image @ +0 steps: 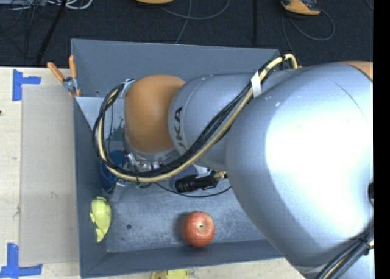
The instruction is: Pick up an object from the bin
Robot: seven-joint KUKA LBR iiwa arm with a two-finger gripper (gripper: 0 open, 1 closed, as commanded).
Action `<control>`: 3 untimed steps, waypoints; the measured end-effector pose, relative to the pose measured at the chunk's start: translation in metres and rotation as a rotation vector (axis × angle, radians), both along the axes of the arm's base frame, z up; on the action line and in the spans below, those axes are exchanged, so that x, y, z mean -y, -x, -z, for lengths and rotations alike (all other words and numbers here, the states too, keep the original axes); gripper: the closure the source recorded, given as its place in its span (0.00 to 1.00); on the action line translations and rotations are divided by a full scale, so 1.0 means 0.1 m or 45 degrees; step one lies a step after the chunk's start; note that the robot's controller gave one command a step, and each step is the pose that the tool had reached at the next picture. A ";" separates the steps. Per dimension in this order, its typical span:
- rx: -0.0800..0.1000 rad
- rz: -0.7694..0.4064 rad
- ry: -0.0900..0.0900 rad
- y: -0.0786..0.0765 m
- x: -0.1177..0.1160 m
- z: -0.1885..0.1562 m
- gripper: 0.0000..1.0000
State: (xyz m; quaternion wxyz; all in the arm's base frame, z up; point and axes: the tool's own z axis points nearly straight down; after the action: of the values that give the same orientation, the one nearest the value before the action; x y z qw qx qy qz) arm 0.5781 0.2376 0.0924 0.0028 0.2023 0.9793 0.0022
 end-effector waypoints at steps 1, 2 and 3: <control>-0.006 0.000 0.003 0.01 0.01 -0.03 1.00; -0.013 0.001 0.005 0.02 0.01 -0.11 1.00; -0.018 0.000 0.008 0.03 0.02 -0.28 1.00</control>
Offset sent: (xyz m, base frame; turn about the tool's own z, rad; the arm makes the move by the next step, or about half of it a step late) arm -0.0001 0.0000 0.1041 0.0000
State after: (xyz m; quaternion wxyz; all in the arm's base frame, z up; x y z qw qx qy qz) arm 0.5748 0.2360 0.1206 -0.0036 0.2024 0.9793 -0.0021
